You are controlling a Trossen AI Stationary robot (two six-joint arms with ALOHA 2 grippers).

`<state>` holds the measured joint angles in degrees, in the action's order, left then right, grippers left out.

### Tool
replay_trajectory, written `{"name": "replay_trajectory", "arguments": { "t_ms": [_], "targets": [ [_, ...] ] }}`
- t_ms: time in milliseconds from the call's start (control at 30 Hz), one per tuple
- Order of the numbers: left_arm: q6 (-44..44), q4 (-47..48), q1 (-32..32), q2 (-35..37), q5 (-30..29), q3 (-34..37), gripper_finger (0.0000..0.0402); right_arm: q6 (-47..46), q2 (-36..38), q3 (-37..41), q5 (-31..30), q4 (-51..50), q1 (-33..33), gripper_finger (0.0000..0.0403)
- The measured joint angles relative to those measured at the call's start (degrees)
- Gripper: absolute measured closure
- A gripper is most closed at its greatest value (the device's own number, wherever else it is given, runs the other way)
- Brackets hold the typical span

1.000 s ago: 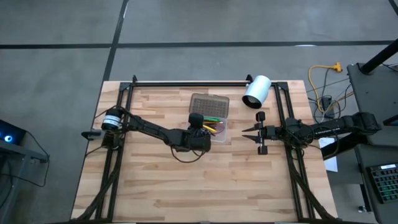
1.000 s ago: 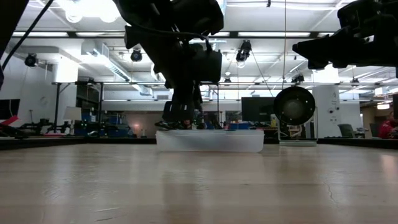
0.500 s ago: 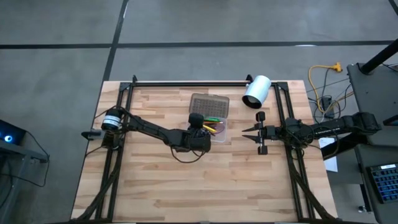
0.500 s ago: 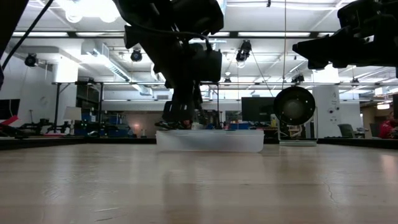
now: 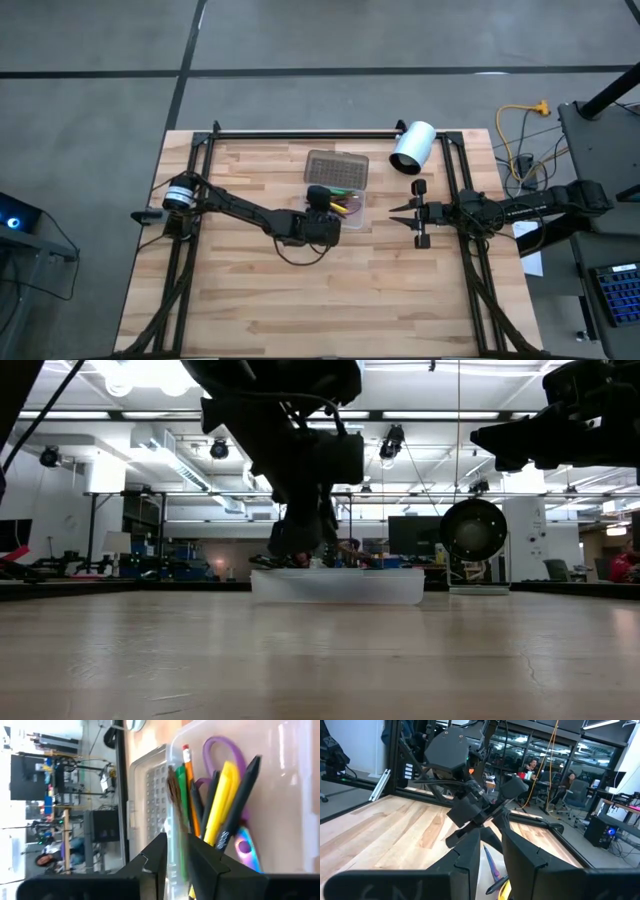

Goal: Pick & place school supplies into a supply box
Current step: Put the brown pen into the supply box, then close the supply box

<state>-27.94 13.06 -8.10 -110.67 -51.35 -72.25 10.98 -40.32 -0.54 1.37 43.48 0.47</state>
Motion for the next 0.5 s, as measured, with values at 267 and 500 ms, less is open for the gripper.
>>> {"name": "replay_trajectory", "arguments": {
  "t_ms": [267,500],
  "targets": [
    [0.0,-0.2,-0.5,0.0,1.7,0.0,0.0347,0.0,0.0,0.0,0.0,0.0,0.0,0.0330],
    [0.0,-0.3,-0.9,0.0,1.8,-0.1,0.0347,0.1,0.0,0.0,0.0,0.0,0.0,0.0330]
  ]
}}
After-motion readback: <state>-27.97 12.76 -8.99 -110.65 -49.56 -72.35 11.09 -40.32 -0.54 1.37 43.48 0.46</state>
